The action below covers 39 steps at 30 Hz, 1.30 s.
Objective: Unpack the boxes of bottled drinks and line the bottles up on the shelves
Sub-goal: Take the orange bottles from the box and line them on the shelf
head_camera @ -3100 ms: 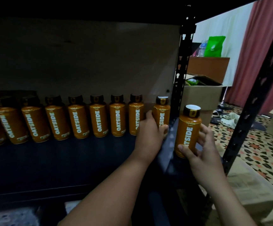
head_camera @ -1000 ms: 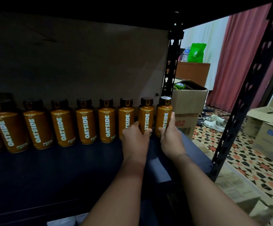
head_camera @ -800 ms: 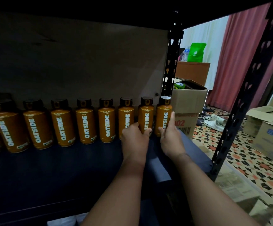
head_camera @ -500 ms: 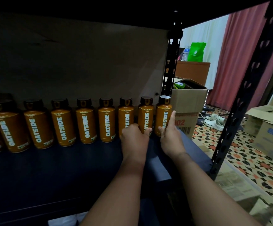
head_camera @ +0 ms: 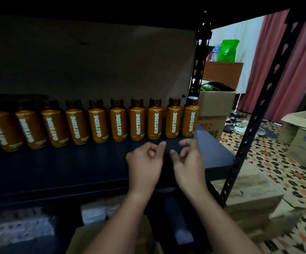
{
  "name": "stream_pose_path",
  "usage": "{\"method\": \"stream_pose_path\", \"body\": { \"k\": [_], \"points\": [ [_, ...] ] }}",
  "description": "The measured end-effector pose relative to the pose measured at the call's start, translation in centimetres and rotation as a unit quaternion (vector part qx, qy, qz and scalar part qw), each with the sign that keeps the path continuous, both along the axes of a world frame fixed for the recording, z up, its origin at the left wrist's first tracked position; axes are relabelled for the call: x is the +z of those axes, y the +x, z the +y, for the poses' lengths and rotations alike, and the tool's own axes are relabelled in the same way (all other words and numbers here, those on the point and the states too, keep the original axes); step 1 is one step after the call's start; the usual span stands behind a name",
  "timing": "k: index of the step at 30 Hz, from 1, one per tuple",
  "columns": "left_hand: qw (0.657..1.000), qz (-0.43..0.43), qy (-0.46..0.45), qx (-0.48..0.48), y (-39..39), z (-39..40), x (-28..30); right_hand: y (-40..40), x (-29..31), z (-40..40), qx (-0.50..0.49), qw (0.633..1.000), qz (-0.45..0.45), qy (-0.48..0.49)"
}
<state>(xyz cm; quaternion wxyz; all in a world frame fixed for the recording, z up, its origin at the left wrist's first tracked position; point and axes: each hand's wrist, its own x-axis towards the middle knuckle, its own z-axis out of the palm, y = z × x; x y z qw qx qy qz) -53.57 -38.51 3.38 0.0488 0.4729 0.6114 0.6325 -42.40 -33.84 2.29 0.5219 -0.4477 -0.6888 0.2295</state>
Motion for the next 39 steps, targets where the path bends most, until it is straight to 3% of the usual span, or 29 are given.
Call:
{"method": "stream_pose_path", "body": {
  "k": [3,5,9,12,16,21,23,27,30,33,39],
  "points": [
    [0.997,0.024,0.073,-0.033,-1.4,-5.6,-3.2,-1.8,-2.3,-5.8,0.044,0.994,0.055,0.081],
    [0.999,0.015,0.044,-0.009,-3.1,-8.7,-7.0,-3.5,-5.4,-8.7,0.074,0.993,0.052,0.075],
    [0.992,-0.032,-0.115,0.048,-6.6,-13.4,-15.9,-5.6,-13.5,-11.3,0.107,0.992,-0.034,-0.058],
    [0.960,-0.064,-0.263,0.068,-8.7,-16.2,-23.7,-6.1,-20.7,-12.6,0.119,0.972,-0.159,-0.129],
    [0.873,-0.118,-0.473,0.021,-10.3,-19.0,-31.7,-5.8,-27.9,-14.0,0.167,0.900,-0.295,-0.275],
    [0.754,-0.105,-0.647,0.028,-10.6,-22.1,-39.8,-5.3,-33.9,-14.9,0.173,0.787,-0.475,-0.353],
    [0.709,-0.124,-0.694,0.019,-10.3,-22.9,-41.5,-5.2,-35.3,-15.2,0.170,0.751,-0.527,-0.361],
    [0.626,-0.048,-0.778,-0.025,-10.2,-22.0,-42.1,-5.7,-37.7,-14.9,0.170,0.711,-0.613,-0.299],
    [0.607,0.037,-0.794,-0.019,-9.7,-21.6,-42.4,-5.9,-38.6,-14.6,0.156,0.681,-0.657,-0.283],
    [0.611,0.132,-0.780,0.025,-8.4,-22.4,-43.4,-5.8,-39.6,-14.6,0.140,0.663,-0.686,-0.264],
    [0.602,0.210,-0.767,0.068,-7.9,-21.9,-44.2,-5.2,-40.1,-13.8,0.110,0.662,-0.699,-0.246]
  ]
}}
